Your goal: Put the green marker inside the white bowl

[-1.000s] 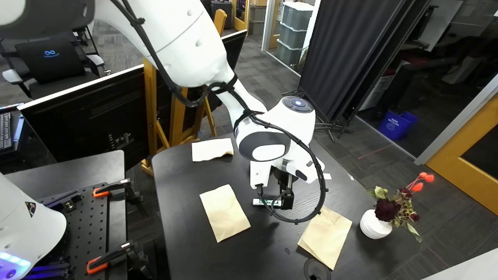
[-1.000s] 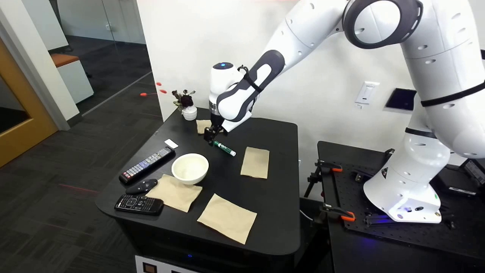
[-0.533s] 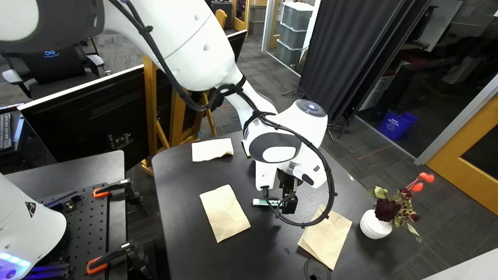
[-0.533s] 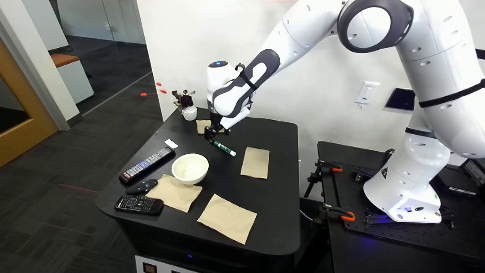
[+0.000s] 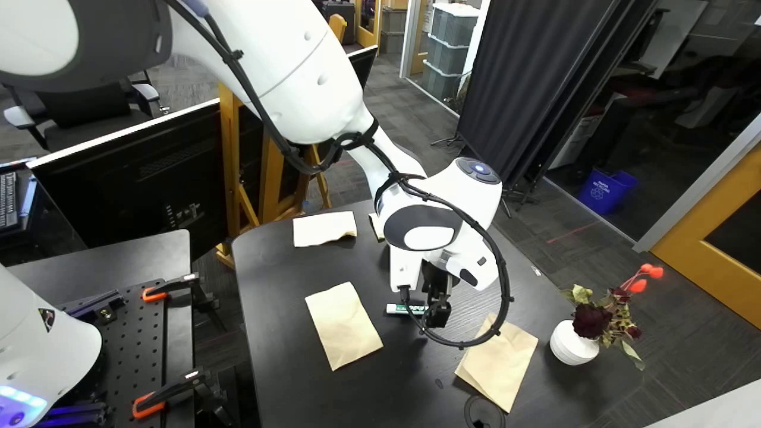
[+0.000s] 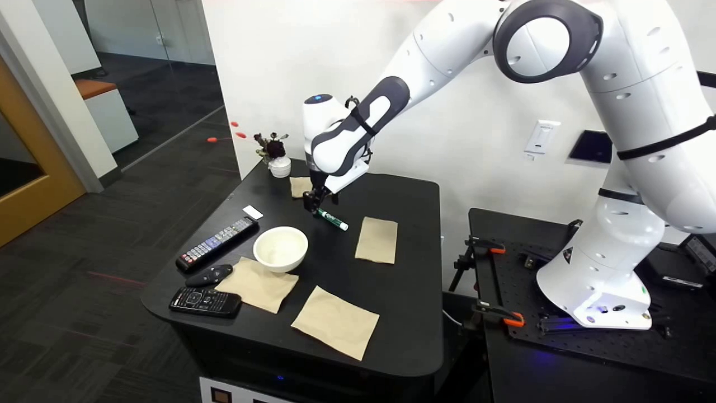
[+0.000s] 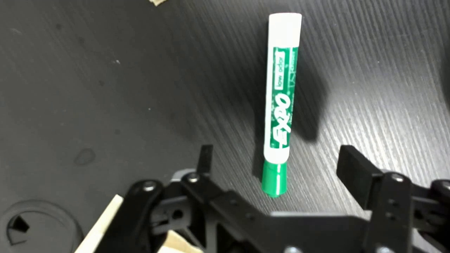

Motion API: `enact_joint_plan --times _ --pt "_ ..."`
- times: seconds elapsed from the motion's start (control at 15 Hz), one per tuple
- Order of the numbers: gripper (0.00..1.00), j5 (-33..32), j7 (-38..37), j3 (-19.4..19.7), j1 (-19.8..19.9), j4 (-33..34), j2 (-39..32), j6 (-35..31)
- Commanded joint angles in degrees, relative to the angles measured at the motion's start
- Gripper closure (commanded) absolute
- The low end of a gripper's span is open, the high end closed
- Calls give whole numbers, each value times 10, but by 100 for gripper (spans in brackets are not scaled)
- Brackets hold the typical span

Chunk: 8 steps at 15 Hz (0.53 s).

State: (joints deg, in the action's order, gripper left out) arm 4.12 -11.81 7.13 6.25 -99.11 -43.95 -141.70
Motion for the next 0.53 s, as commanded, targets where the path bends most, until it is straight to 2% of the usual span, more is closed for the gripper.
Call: enact_joint_plan --times 0.0,0.47 --pt "41 10 -9 -2 0 23 -11 23" --pt "95 11 -12 -4 -2 30 -15 23"
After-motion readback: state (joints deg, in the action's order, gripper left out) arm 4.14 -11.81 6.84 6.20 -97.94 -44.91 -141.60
